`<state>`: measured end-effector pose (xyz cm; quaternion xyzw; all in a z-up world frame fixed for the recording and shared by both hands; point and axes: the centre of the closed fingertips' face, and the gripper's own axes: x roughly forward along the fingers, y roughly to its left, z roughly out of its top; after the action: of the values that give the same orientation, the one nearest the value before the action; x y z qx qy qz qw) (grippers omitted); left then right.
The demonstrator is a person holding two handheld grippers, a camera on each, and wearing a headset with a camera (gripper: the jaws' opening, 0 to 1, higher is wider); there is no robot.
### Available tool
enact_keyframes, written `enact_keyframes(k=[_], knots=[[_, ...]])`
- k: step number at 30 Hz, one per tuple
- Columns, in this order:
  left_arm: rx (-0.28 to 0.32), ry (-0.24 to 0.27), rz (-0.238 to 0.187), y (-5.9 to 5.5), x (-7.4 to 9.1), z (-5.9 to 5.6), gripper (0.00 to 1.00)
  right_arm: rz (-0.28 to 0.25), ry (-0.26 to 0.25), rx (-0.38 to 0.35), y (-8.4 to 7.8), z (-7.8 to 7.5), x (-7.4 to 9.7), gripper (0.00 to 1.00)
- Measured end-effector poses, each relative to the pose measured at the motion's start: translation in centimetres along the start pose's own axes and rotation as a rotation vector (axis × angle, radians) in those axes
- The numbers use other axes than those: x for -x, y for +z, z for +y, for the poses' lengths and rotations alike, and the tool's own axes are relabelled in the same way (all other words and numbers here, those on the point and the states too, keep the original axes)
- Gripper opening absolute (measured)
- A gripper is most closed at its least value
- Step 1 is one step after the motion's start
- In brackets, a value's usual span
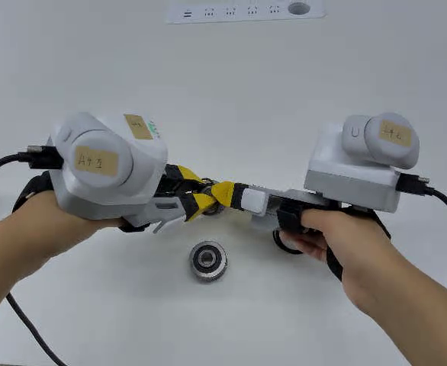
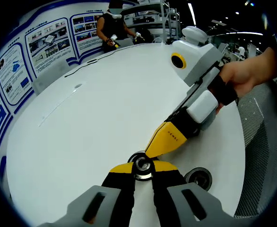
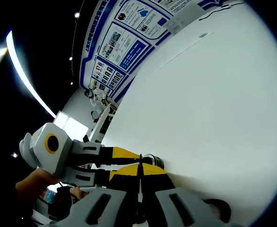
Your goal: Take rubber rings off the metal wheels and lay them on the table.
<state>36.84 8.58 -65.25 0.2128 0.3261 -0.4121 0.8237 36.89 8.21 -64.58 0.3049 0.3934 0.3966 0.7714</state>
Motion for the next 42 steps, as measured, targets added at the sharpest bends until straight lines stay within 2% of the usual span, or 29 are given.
enact_keyframes(k=[14, 20, 27, 31, 36, 42], knots=[[-0.011, 0.010, 0.006, -0.2, 0.4, 0.0, 0.18, 0.002, 0.020, -0.046, -0.2, 0.3, -0.2, 0.02], [0.001, -0.002, 0.007, -0.5, 1.2, -0.7, 0.22, -0.002, 0.044, -0.067, -0.1, 1.1, -0.1, 0.02], [0.029, 0.017, -0.021, -0.3, 2.3, -1.2, 0.25, -0.019, 0.065, -0.086, 0.3, 2.0, 0.4, 0.02], [0.049, 0.036, -0.038, -0.3, 3.1, -1.4, 0.26, -0.043, 0.067, -0.102, 0.8, 2.0, 1.3, 0.02], [0.104, 0.054, -0.077, -0.3, 4.2, -1.7, 0.27, -0.073, 0.045, -0.122, 1.3, 1.1, 2.9, 0.02], [0.106, 0.082, -0.129, 0.2, 5.5, -2.2, 0.33, -0.097, 0.009, -0.151, 0.8, -0.1, 4.9, 0.02]])
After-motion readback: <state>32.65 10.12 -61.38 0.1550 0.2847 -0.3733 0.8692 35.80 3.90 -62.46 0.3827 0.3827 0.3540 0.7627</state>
